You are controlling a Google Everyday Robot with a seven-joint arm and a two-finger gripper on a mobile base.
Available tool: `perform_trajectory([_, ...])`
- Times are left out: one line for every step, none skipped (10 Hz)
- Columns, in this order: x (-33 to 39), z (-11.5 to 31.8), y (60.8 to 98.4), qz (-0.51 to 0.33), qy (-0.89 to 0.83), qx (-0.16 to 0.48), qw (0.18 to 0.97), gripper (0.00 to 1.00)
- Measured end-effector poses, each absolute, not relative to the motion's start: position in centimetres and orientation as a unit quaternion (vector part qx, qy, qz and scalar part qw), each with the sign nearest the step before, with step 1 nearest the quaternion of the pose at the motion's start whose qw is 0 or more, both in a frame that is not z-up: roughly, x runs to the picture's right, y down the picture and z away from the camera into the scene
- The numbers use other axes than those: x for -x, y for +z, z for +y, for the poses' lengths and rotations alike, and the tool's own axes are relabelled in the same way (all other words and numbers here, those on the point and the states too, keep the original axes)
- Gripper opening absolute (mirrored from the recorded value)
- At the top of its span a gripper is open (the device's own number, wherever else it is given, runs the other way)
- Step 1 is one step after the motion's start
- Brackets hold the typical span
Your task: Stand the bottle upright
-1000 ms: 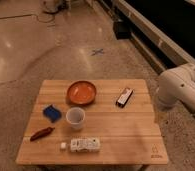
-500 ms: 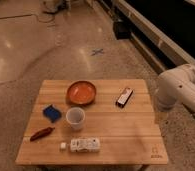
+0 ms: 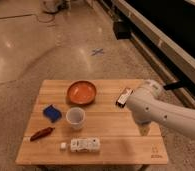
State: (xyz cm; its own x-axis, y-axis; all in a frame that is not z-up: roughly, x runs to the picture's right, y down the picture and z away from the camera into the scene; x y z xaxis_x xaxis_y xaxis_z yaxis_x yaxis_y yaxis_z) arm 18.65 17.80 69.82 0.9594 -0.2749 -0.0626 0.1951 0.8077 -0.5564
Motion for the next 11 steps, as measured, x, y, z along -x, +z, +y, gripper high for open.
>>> perform_trajectory([-16.9, 19.1, 70.2, 0.072, -0.139, 0.289, 0.944, 0.65])
perform_trajectory([-14.1, 21.0, 70.9, 0.073, -0.158, 0.299, 0.938, 0.65])
perform_trajectory([-11.9, 22.2, 71.4, 0.071, -0.169, 0.307, 0.934, 0.65])
perform_trajectory([-10.7, 22.8, 71.7, 0.069, -0.174, 0.310, 0.932, 0.65])
perform_trajectory([-8.3, 23.8, 72.2, 0.065, -0.181, 0.319, 0.928, 0.65])
perform_trajectory([-6.2, 24.7, 72.7, 0.059, -0.184, 0.328, 0.925, 0.65])
perform_trajectory([-4.9, 25.1, 72.9, 0.054, -0.184, 0.333, 0.923, 0.65])
perform_trajectory([-3.5, 25.5, 73.2, 0.048, -0.182, 0.339, 0.922, 0.65])
perform_trajectory([-2.0, 25.6, 73.6, 0.040, -0.179, 0.342, 0.922, 0.65])
perform_trajectory([-1.0, 25.6, 73.8, 0.036, -0.177, 0.343, 0.922, 0.65])
perform_trajectory([-0.2, 25.7, 74.0, 0.032, -0.176, 0.344, 0.922, 0.65])
